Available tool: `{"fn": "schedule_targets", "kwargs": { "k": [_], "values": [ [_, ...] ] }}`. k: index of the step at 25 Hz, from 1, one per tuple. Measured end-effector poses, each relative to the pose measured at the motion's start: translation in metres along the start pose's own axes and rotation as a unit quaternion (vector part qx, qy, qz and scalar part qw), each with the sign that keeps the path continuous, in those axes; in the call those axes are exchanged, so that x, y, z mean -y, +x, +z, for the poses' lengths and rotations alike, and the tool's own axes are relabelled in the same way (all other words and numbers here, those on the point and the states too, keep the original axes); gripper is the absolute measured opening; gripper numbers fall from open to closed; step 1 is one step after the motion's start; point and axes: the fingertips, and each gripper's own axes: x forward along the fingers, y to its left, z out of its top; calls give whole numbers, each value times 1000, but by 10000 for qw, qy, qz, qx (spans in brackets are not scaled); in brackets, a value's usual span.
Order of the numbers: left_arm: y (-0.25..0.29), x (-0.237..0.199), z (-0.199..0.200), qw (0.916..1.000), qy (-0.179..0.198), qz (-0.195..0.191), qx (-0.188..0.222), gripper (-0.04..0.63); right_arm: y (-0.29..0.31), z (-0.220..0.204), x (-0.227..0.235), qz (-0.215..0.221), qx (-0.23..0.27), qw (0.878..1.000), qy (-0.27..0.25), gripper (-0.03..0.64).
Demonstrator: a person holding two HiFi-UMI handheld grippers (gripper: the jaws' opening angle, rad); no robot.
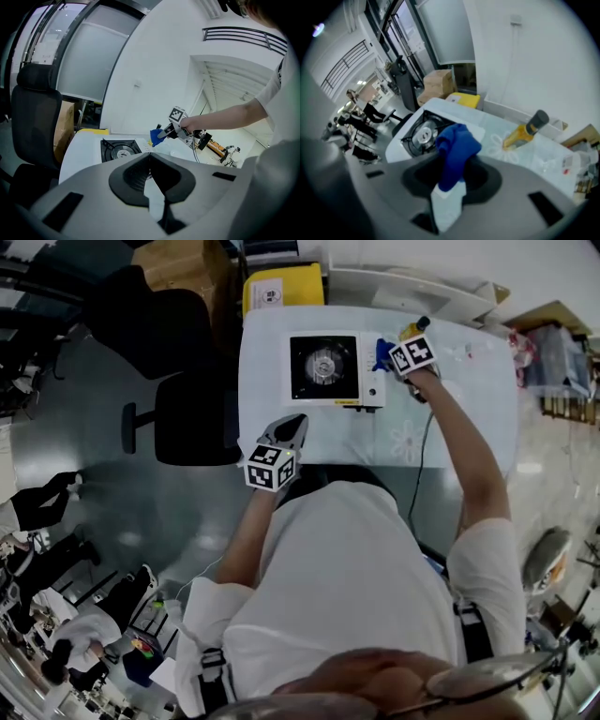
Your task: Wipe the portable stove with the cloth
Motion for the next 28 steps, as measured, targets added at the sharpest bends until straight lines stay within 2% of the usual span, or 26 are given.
{"fn": "schedule_targets", "kwargs": {
  "k": [6,11,17,28],
  "values": [
    [-16,0,-6,9999,35,-163,5,32,-22,-24,-42,-70,336,9994,53,124],
    [-29,8,-6,9995,94,-294,60,32,-50,-39,-76,-250,761,9966,-188,124],
    [-48,20,-7,9984,281,-483,107,32,-86,-54,-118,-434,1195,9904,-551,124],
    [-60,58,-20,9968,392,-692,100,32,-131,-96,-163,-465,2010,9765,-621,124]
  ]
}}
